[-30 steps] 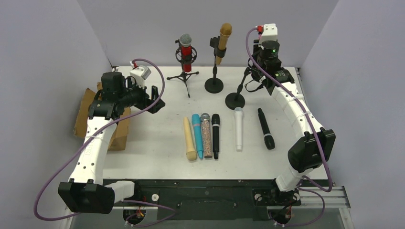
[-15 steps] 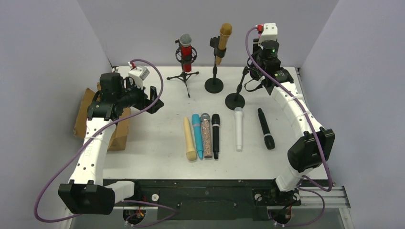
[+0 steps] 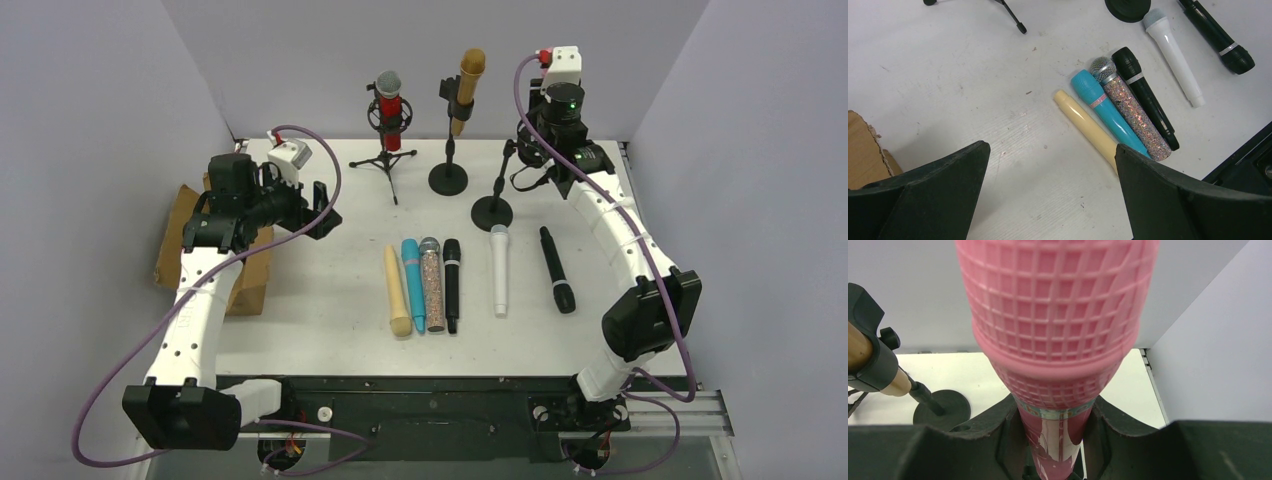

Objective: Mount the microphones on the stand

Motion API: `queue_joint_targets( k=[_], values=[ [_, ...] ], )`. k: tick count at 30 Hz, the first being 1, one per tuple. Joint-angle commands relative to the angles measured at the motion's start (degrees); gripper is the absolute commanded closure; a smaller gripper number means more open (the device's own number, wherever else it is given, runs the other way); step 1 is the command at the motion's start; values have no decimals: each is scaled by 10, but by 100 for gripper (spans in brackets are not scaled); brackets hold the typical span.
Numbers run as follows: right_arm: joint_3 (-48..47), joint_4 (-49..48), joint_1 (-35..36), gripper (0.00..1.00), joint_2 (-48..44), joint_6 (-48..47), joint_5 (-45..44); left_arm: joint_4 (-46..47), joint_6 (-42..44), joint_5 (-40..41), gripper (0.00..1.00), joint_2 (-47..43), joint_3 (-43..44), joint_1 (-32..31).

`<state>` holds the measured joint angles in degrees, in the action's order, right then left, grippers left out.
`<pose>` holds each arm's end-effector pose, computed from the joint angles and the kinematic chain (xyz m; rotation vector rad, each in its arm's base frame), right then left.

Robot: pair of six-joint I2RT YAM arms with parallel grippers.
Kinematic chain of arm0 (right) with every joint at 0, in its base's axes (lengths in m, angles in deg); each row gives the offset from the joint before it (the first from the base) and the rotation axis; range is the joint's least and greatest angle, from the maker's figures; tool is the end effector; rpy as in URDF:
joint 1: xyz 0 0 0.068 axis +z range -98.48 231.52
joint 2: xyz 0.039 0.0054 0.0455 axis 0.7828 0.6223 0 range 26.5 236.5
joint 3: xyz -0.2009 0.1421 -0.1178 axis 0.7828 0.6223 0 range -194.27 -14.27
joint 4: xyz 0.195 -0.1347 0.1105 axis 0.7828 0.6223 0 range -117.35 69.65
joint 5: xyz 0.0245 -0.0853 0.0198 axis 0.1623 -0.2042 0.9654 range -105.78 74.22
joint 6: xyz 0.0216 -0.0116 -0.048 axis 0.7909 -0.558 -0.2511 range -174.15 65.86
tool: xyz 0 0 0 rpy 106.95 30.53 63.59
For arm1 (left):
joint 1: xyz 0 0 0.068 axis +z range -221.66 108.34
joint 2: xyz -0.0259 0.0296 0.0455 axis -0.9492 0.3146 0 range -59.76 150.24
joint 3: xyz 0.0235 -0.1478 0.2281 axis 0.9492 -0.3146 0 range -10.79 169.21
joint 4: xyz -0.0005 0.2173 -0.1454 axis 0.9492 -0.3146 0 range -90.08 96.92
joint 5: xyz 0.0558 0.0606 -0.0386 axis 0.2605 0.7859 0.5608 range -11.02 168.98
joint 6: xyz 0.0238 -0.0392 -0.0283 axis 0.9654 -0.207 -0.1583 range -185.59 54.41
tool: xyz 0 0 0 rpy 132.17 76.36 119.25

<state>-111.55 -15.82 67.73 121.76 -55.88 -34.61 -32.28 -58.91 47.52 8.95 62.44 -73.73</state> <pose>0.3808 0.0988 0.4272 -0.0296 1.7286 -0.0991 0.2487 -0.0276 0.3793 0.4697 2.0724 -0.5473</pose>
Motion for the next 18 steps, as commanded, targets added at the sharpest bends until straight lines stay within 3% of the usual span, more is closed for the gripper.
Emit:
queue_joint_targets(
  k=[1,18],
  values=[
    [7,-32,1,100,-6,6,-13,25,7,-5,4,-18,-2,7],
    [18,-9,0,100,15,-7,-37,25,11,-14,4,-23,-8,18]
  ],
)
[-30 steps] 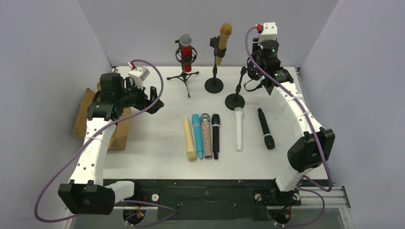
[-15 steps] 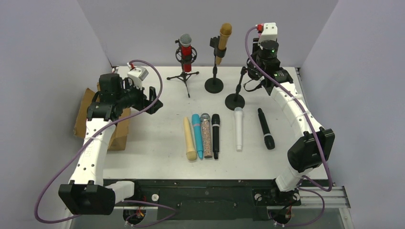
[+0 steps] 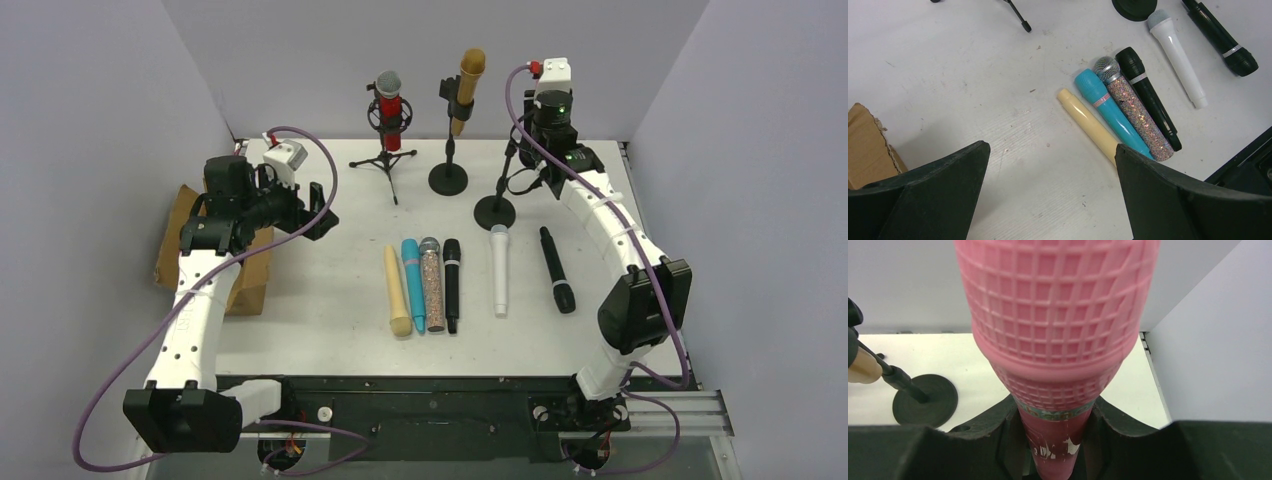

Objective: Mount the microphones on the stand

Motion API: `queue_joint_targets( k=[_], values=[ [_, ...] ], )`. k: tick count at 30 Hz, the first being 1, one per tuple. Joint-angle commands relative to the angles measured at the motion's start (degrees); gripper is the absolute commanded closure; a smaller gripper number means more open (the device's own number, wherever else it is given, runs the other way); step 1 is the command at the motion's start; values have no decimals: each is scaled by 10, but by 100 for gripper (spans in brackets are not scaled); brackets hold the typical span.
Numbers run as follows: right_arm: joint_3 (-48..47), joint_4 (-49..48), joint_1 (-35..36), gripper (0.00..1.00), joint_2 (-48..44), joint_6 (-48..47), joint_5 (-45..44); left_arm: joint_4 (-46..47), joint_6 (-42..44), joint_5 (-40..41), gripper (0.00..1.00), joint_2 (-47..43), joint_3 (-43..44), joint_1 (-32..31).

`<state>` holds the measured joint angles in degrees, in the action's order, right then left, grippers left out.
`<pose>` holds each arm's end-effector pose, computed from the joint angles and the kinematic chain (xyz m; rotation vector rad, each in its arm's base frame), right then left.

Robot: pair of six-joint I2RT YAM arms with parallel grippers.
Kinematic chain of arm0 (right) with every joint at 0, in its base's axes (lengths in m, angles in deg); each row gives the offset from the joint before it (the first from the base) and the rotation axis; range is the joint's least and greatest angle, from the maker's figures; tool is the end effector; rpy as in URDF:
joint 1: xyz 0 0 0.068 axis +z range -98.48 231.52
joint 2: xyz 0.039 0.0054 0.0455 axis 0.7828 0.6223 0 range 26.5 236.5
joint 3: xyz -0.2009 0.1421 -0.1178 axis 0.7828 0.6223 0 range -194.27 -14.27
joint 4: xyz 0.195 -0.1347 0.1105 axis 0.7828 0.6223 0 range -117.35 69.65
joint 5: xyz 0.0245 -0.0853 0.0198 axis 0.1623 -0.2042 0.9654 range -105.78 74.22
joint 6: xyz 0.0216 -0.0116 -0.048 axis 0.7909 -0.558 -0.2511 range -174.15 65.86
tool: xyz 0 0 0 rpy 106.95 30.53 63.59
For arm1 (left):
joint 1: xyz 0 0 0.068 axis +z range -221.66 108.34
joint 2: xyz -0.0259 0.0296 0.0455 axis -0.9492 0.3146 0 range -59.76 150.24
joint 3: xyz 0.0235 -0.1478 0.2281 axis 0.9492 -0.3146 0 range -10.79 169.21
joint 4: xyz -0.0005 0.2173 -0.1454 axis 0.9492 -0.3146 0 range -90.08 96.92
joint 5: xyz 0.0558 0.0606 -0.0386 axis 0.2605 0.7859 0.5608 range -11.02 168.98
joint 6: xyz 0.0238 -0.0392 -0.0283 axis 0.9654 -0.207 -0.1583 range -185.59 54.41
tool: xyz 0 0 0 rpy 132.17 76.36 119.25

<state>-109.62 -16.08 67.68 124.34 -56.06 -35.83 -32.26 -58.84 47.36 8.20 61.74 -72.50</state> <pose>0.3951 0.1018 0.3988 -0.0357 1.7979 -0.1392 0.2460 -0.0222 0.3784 0.4499 2.0727 -0.5365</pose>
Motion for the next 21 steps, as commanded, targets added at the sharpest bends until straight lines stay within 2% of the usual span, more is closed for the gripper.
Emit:
queue_joint_targets(
  k=[1,3,4,5,6,9,11,17,21],
  values=[
    [-1,-3,-1,100,-11,-7,-25,25,10,-12,4,-15,0,6],
    [0,-2,-1,100,-11,-5,-26,26,9,-14,4,-15,-2,6],
    [-2,0,-1,95,-10,-4,-24,27,9,-14,4,-15,-2,6],
    [-3,6,0,89,-8,-1,-21,27,8,-14,4,-15,-2,6],
    [-7,9,0,76,-6,1,-17,28,7,-14,4,-15,-2,6],
    [-15,24,2,51,-3,9,-8,28,8,-13,4,-15,-4,5],
    [-21,29,3,42,-3,11,-1,31,8,-10,4,-15,-9,6],
    [-39,50,8,24,-20,19,15,38,3,-8,4,-11,-14,5],
    [-2,51,9,22,-64,48,32,43,3,-8,4,-13,-17,24]
  ],
)
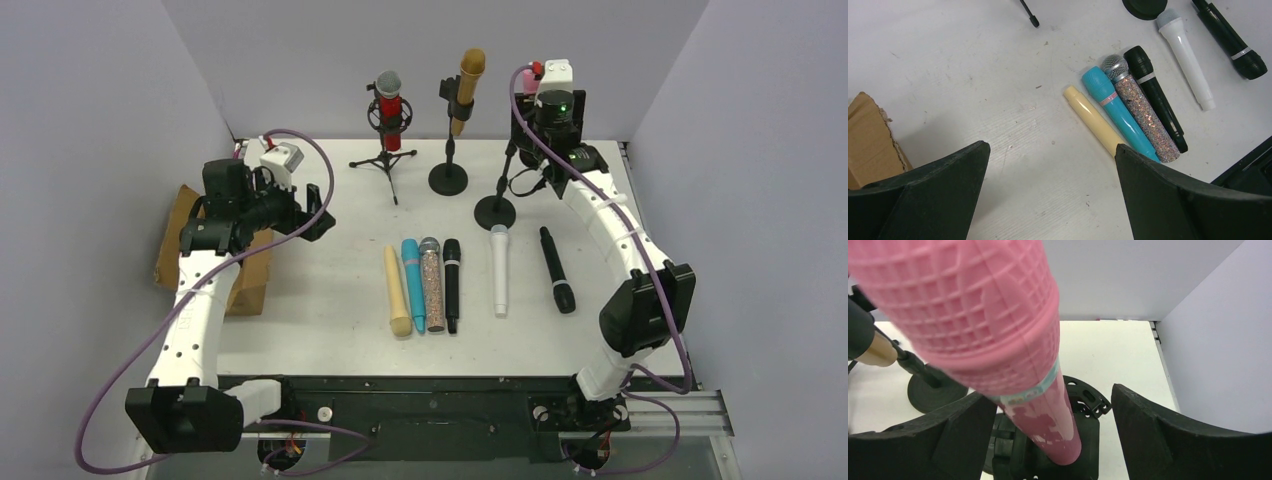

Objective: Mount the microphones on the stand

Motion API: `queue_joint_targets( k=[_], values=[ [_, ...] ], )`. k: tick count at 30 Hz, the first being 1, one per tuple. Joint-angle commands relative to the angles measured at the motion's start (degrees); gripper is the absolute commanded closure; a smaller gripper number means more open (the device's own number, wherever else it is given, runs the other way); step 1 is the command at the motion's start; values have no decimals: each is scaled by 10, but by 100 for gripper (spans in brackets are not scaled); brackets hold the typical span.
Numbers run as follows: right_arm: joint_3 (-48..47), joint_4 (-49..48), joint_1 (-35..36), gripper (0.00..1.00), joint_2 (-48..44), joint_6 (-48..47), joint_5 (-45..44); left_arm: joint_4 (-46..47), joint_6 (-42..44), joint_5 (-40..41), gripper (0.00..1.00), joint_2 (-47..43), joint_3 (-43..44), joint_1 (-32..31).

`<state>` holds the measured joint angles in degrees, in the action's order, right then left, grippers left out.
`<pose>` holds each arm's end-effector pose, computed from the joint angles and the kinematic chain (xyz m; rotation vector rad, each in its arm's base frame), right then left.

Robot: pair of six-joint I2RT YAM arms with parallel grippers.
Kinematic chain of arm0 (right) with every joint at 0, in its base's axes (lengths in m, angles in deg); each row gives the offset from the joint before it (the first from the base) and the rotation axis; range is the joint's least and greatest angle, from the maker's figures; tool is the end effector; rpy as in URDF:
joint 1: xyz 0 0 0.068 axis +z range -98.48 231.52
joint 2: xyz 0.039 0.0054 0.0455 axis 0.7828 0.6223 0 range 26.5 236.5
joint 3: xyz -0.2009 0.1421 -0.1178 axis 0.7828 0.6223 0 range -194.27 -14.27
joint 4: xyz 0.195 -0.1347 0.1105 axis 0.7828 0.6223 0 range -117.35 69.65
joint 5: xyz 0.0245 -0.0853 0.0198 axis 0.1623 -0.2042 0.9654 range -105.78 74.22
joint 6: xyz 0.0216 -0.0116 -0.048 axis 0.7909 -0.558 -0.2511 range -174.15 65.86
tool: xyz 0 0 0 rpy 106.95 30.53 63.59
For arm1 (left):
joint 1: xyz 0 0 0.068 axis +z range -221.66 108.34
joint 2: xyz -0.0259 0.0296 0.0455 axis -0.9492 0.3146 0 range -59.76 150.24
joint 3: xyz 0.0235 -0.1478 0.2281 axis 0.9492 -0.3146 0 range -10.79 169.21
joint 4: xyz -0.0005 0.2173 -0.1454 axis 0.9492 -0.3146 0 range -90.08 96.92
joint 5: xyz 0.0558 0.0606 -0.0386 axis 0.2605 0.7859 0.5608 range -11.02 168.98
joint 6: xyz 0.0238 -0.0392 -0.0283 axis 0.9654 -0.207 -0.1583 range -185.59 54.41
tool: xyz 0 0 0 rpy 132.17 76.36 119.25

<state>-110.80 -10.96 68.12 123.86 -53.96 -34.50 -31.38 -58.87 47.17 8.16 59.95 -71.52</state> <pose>0.3891 0.1041 0.3999 -0.0415 1.8558 -0.1024 0.2475 -0.0181 0.3697 0.4302 2.0885 -0.5350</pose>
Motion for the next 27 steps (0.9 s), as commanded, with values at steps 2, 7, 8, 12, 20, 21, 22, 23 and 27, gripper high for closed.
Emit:
queue_joint_targets(
  k=[2,7,8,12,20,21,22,23,27],
  values=[
    [38,0,5,21,-101,36,29,38,4,-6,4,-12,-1,18],
    [137,3,6,20,-194,75,57,63,-5,2,4,-5,-16,29],
    [175,2,5,20,-222,86,59,68,-9,2,4,-3,-20,32],
    [318,-34,0,19,-314,126,32,123,-24,5,4,1,-68,49],
    [573,-128,-46,18,-453,256,-74,244,-34,31,4,12,-213,66],
    [598,-134,-50,18,-462,261,-92,256,-36,33,4,12,-235,66],
    [615,-150,-56,18,-466,267,-103,277,-36,37,4,12,-246,67],
    [635,-171,-58,18,-471,268,-129,290,-38,39,4,11,-265,67],
    [693,-229,-65,17,-460,242,-214,393,-59,55,4,0,-337,66]
  ],
)
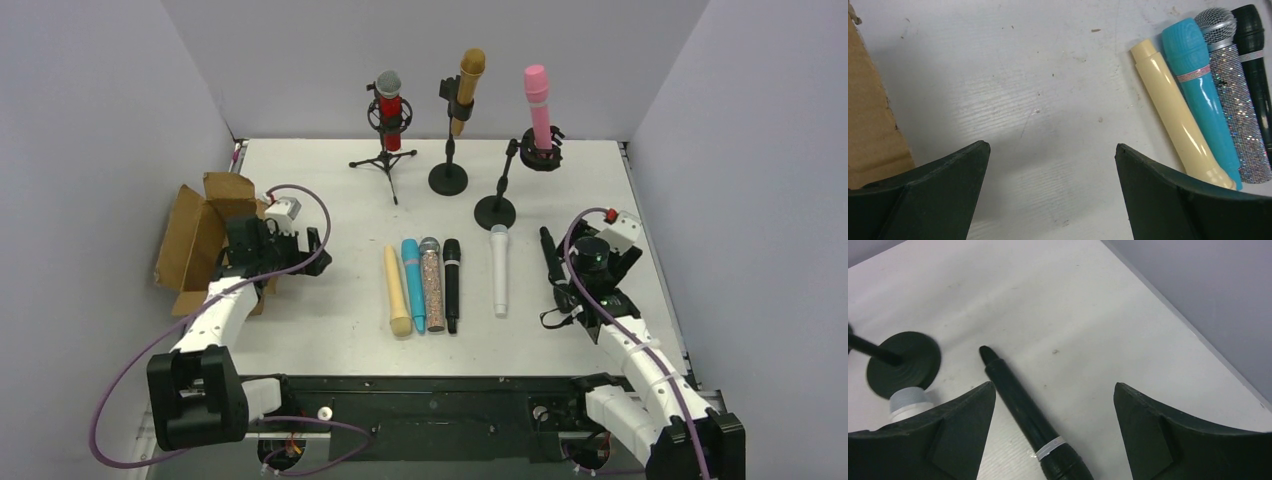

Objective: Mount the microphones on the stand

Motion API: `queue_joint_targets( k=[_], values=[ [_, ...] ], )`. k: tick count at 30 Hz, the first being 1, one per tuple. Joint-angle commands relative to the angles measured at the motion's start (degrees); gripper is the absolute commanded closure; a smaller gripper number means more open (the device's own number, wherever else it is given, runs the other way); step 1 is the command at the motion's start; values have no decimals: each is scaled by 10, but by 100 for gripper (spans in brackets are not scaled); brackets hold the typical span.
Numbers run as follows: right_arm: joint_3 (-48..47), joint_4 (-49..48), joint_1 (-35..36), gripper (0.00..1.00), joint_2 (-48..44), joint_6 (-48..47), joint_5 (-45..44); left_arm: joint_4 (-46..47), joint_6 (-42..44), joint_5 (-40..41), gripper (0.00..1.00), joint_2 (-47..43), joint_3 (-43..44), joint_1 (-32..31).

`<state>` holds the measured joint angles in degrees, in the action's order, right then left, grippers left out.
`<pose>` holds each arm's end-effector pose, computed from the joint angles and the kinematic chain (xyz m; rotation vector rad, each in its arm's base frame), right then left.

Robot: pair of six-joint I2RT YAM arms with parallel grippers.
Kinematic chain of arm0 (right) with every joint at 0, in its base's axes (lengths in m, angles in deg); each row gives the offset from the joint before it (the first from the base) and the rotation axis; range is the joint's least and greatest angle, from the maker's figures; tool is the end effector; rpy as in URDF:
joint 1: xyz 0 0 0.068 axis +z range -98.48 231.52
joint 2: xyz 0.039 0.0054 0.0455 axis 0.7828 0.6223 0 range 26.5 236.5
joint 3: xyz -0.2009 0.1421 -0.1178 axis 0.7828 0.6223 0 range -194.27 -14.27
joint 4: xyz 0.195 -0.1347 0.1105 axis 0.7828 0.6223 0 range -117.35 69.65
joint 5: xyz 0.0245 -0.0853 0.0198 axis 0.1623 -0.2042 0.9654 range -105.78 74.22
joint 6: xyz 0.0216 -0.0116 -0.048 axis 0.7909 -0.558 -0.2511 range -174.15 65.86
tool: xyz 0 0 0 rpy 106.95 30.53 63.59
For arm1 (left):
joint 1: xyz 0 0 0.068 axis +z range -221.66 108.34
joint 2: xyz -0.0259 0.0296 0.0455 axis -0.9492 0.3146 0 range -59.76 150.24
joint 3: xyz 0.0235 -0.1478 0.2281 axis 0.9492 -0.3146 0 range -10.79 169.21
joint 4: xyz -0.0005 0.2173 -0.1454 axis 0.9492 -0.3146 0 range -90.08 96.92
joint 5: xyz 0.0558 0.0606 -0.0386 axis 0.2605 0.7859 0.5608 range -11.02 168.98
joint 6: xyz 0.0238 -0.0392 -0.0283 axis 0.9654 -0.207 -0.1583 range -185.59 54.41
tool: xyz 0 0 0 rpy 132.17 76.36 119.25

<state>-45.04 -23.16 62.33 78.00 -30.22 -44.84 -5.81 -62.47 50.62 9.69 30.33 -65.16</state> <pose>0.2011 0.0208 0.2452 0.5357 1.8745 -0.1096 0.2512 0.0116 0.2281 0.1890 2.2195 -0.4727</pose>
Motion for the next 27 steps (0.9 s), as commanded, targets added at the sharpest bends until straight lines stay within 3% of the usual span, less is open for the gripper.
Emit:
queue_joint_targets(
  k=[1,4,6,14,20,23,25,27],
  values=[
    [43,-115,-10,16,2,-1,-127,182,-25,34,4,-18,-69,3],
    [74,-158,-10,16,22,-18,-155,306,-61,63,4,-41,-146,3],
    [97,-203,-11,16,29,-23,-165,439,-73,71,4,-45,-206,3],
    [146,-423,-25,17,104,-91,-161,661,-71,94,4,17,-281,1],
    [159,-565,-47,18,191,-115,-112,730,-72,121,4,117,-250,-9],
    [170,-609,-62,18,223,-110,-84,696,-53,143,4,121,-238,-27],
    [171,-623,-62,19,235,-126,-50,737,-54,156,4,130,-255,-30],
    [199,-724,-49,19,269,-150,-49,822,-60,163,4,155,-288,-32]
  ],
)
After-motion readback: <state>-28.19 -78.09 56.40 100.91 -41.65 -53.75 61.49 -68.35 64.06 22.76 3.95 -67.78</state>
